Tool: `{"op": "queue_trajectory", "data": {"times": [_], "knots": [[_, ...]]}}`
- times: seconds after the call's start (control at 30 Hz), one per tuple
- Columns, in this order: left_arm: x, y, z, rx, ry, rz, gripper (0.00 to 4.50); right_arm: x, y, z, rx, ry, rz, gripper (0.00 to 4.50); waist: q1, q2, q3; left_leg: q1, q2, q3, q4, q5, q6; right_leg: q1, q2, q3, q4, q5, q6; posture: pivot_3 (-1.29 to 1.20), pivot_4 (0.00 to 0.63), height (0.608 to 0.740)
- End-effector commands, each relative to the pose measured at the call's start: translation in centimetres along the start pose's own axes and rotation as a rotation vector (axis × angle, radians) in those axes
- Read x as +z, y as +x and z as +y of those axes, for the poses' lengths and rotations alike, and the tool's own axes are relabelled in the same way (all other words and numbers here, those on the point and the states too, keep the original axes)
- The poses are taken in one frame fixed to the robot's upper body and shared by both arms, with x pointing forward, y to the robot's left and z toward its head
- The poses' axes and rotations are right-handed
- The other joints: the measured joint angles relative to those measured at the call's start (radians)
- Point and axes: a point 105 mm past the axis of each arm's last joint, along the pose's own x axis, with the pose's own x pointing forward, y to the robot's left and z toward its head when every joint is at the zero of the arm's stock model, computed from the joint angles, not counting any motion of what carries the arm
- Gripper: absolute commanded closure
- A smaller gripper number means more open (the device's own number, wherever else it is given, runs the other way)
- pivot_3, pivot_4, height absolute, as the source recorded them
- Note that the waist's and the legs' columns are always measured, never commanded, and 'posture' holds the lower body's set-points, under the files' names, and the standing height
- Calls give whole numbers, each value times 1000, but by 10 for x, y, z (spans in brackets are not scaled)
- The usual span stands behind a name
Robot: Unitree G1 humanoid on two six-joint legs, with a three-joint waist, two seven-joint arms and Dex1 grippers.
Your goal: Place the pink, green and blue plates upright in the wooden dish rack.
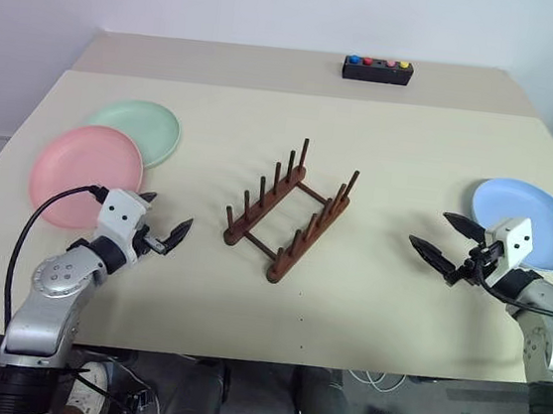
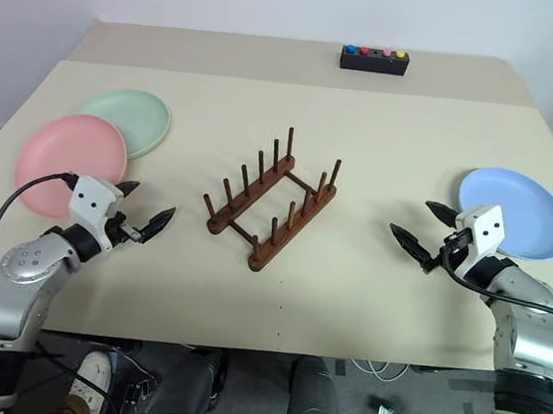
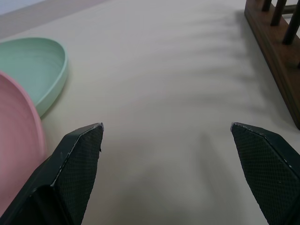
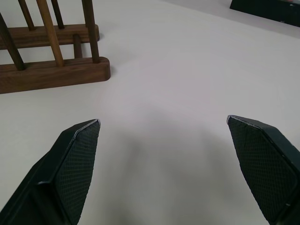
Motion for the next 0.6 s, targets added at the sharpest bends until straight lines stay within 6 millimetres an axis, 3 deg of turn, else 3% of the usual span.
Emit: {"op": "queue_trajectory", "data": {"times": [0.03, 0.37, 0.6], "knots": [[15, -5, 6, 17, 36, -46, 0, 14, 3, -4, -13, -27, -56, 82, 0, 0, 0, 0, 0, 0, 0, 0, 0, 0, 0, 0, 0, 0, 0, 0, 150, 740], [19, 3, 4, 17, 33, -67, 0, 23, 10, -9, -30, -51, -90, 82, 2, 0, 0, 0, 0, 0, 0, 0, 0, 0, 0, 0, 0, 0, 0, 0, 150, 740], [13, -9, -10, -20, 17, -36, 0, 15, 0, -1, -15, -47, -45, 82, -2, 0, 0, 0, 0, 0, 0, 0, 0, 0, 0, 0, 0, 0, 0, 0, 150, 740]]}}
